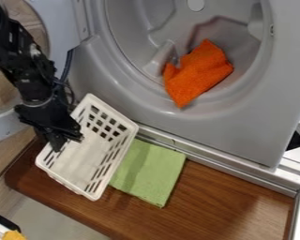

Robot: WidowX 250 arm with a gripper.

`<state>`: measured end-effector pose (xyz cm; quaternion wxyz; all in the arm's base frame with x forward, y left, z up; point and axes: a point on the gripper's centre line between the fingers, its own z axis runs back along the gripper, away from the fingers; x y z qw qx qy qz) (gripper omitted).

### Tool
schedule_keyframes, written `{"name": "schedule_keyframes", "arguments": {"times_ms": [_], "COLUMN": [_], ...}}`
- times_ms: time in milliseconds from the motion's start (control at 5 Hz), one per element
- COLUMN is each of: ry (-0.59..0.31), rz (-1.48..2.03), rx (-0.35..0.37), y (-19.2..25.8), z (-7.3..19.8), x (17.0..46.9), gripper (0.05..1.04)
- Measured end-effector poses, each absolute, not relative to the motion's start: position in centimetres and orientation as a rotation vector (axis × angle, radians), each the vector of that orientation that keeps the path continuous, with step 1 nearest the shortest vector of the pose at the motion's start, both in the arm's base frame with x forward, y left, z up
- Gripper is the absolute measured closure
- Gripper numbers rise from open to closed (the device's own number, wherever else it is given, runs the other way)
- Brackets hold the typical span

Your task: Moved the basket to the left side of the green cloth

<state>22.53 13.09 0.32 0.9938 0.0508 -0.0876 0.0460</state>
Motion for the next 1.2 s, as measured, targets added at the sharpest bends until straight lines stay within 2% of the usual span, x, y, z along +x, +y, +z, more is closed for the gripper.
{"name": "schedule_keyframes", "arguments": {"times_ms": [200, 600, 800, 1000, 1200], "ry": [-0.186, -0.198, -0.199, -0.211, -0.189], "rz": [0.076, 0.015, -0.031, -0.091, -0.056], "rx": [0.101, 0.082, 0.077, 0.123, 0.274], "y": [12.9, 12.0, 11.1, 10.1, 9.2], "z": [0.4, 0.3, 0.3, 1.1, 2.9], "x": [22.8, 23.3, 23.5, 23.7, 23.4], "gripper": [0.768, 0.165, 0.071, 0.075, 0.081]}}
